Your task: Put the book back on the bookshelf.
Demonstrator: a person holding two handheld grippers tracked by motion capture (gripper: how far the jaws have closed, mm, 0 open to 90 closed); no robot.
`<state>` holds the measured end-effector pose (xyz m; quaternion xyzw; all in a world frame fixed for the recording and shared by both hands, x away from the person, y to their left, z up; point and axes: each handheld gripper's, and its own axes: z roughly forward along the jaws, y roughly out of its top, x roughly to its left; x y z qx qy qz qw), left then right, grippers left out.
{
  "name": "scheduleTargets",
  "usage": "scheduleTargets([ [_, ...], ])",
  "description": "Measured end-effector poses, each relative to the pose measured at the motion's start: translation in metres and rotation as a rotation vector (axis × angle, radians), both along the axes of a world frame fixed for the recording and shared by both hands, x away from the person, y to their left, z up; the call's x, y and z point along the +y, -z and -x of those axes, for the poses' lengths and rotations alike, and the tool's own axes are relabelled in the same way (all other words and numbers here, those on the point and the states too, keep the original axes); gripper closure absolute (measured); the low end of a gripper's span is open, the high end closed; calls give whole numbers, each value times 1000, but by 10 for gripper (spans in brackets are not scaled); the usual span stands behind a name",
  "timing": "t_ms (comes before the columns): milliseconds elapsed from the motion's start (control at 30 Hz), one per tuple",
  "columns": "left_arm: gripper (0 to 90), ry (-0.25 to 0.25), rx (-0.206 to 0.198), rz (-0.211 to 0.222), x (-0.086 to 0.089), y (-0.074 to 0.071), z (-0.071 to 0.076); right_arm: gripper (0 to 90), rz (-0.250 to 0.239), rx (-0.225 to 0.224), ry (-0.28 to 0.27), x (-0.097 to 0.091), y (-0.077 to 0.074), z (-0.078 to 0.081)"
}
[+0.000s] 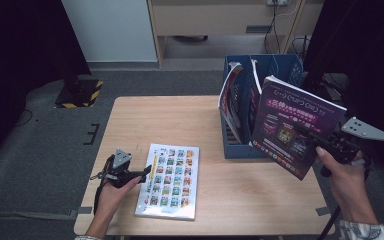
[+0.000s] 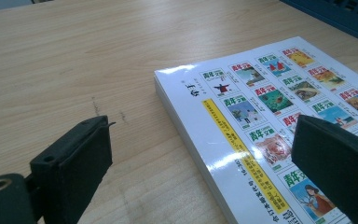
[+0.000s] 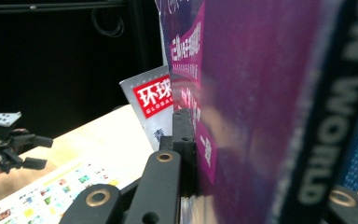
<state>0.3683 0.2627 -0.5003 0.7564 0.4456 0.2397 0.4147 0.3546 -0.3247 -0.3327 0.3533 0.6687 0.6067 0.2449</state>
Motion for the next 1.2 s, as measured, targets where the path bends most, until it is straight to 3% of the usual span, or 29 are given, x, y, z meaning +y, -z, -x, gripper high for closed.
scheduleTargets([
  [533, 48, 1, 1, 1, 0, 0, 0, 843, 23, 9, 132, -5, -15, -17],
  [833, 48, 5, 1, 3, -1, 0, 0, 843, 54, 23, 214, -1, -16, -34],
  [1200, 48, 8, 0, -5, -1, 0, 0, 843, 45, 38, 286, 9, -13, -55],
])
